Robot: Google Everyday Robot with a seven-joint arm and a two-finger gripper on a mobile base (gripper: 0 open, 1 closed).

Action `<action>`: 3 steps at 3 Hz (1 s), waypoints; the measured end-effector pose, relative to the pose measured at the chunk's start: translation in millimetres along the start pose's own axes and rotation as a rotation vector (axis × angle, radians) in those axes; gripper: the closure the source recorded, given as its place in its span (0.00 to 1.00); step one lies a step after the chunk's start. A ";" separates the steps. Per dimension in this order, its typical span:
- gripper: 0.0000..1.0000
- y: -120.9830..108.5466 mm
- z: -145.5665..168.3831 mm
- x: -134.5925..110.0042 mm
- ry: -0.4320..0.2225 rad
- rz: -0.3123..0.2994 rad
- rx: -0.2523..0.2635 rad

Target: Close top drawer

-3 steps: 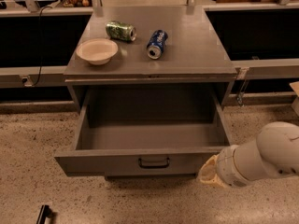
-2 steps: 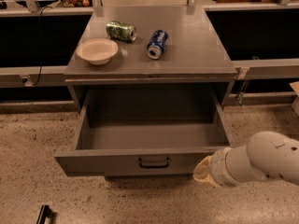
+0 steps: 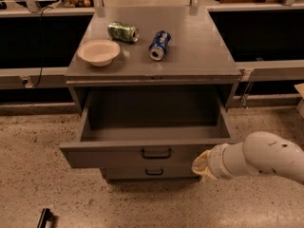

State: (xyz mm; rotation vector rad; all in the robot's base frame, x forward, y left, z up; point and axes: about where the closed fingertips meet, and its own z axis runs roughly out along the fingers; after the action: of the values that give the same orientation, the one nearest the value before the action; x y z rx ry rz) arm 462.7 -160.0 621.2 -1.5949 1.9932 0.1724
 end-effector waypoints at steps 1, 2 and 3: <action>1.00 -56.8 -5.7 -25.7 -0.034 -0.058 0.095; 1.00 -60.6 -0.2 -26.9 -0.038 -0.071 0.085; 1.00 -83.6 25.7 -29.9 -0.054 -0.112 0.067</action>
Offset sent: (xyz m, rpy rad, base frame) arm 0.0314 0.0023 0.0155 -0.0033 -0.0670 0.0089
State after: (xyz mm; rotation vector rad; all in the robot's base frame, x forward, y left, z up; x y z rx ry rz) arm 553.0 -146.4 635.8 -1.6365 1.8441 0.1034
